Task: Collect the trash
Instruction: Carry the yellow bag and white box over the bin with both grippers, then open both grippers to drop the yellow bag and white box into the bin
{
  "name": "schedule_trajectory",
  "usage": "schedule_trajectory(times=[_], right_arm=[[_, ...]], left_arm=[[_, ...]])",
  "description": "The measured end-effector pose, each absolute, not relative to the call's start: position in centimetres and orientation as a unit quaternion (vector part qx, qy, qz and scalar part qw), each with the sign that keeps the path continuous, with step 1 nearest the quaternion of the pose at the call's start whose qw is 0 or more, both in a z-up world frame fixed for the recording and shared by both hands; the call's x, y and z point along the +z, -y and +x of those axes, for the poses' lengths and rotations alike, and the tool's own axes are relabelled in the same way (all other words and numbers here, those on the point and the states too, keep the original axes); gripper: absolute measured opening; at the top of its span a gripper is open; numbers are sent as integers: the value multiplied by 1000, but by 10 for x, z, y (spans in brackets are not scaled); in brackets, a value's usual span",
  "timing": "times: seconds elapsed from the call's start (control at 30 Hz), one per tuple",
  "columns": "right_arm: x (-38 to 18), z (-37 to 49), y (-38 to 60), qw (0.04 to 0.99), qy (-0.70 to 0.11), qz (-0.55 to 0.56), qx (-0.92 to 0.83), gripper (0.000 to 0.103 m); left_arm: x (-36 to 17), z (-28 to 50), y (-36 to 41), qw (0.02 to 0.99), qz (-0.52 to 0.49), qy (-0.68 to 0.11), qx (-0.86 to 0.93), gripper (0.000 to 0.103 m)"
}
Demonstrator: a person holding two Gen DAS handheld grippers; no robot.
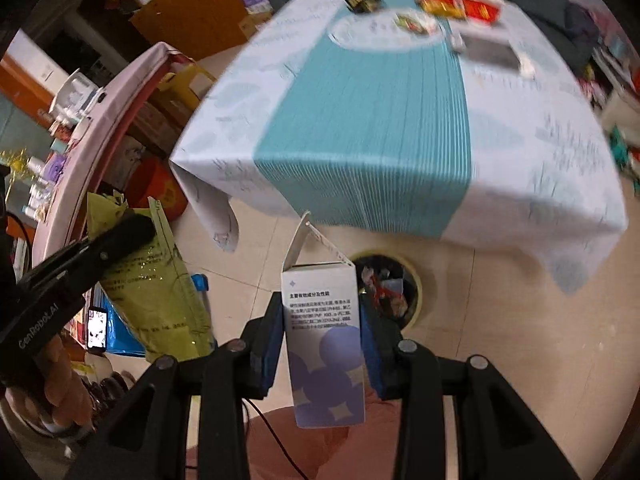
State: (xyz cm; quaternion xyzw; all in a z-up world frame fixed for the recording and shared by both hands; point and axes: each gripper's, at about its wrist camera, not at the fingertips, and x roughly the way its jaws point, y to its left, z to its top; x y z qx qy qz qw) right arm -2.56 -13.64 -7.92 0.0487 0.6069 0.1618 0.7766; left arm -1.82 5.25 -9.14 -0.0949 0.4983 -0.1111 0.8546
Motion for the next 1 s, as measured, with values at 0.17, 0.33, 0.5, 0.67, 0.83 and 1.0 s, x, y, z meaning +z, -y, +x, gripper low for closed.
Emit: schedule_trajectory(times=[0.17, 0.33, 0.5, 0.67, 0.83, 1.0], right_arm=[[-171, -32, 154, 768, -620, 100, 123, 36], [-292, -32, 176, 747, -638, 172, 77, 36], [-382, -28, 186, 745, -633, 206, 51, 36], [-443, -22, 187, 745, -629, 215, 55, 37], [-472, -12, 189, 742, -629, 223, 59, 38], [-481, -7, 190, 738, -633, 225, 60, 62]], left_arm=[[-180, -7, -35, 845, -87, -520, -87, 7], [-288, 11, -21, 842, -81, -532, -39, 7], [-373, 30, -6, 845, -81, -529, -13, 8], [-422, 39, 6, 847, -70, -526, -12, 11], [-450, 45, 8, 838, -64, -542, -7, 47], [-463, 47, -1, 819, -78, -568, -10, 64]])
